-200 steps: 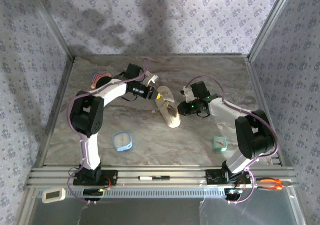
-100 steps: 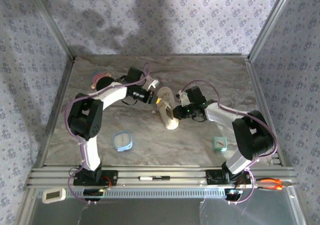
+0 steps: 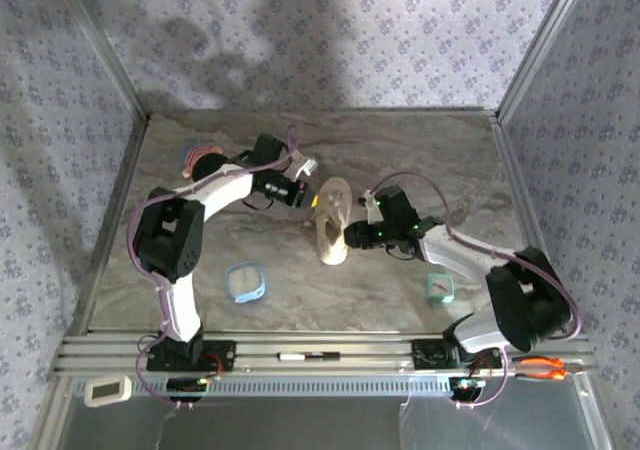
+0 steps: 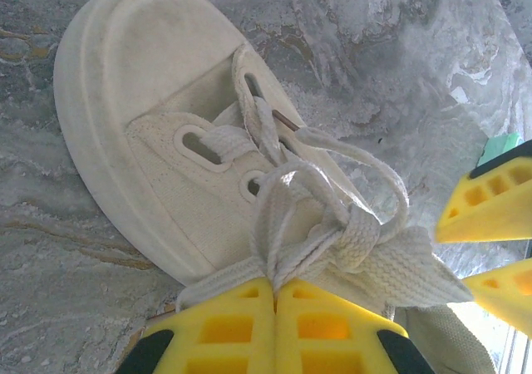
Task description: Tie the shoes
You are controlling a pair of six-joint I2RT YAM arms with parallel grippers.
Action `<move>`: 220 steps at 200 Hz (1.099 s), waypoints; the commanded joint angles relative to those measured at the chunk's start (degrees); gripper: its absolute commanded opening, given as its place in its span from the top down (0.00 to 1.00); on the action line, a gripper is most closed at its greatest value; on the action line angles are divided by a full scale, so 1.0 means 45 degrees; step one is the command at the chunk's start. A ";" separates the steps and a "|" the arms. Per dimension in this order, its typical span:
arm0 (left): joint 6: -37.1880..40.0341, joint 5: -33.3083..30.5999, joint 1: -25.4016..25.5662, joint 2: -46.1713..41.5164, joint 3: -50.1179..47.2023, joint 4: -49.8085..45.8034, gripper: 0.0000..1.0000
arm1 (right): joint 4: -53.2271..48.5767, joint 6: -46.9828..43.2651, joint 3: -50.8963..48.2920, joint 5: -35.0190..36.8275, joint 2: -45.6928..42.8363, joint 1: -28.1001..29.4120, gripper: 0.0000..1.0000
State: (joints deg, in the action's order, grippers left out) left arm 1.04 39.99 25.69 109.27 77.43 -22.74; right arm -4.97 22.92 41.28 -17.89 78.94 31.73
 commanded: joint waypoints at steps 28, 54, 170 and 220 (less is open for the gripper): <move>0.0138 0.0062 0.0091 -0.0475 0.0537 -0.0669 1.00 | -0.2070 -0.1694 0.1406 0.2014 -0.1291 0.0461 0.45; 0.0080 0.0031 0.0111 -0.0475 0.0643 -0.0686 1.00 | -0.2596 -0.2499 0.2689 0.1905 0.0087 0.0899 0.41; 0.0286 -0.0240 0.0091 -0.0529 0.1083 -0.1298 1.00 | -0.3797 -0.4157 0.4701 0.2664 0.2637 0.0841 0.86; 0.0570 -0.0955 0.0091 -0.0706 0.0750 -0.1606 1.00 | -0.3952 -0.4560 0.4421 0.1980 0.2180 0.0063 1.00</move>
State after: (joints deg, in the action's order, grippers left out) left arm 1.96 37.56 25.93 109.16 80.86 -28.10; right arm -20.73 4.14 61.39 -7.64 90.63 33.52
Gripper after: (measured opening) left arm 0.038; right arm 0.052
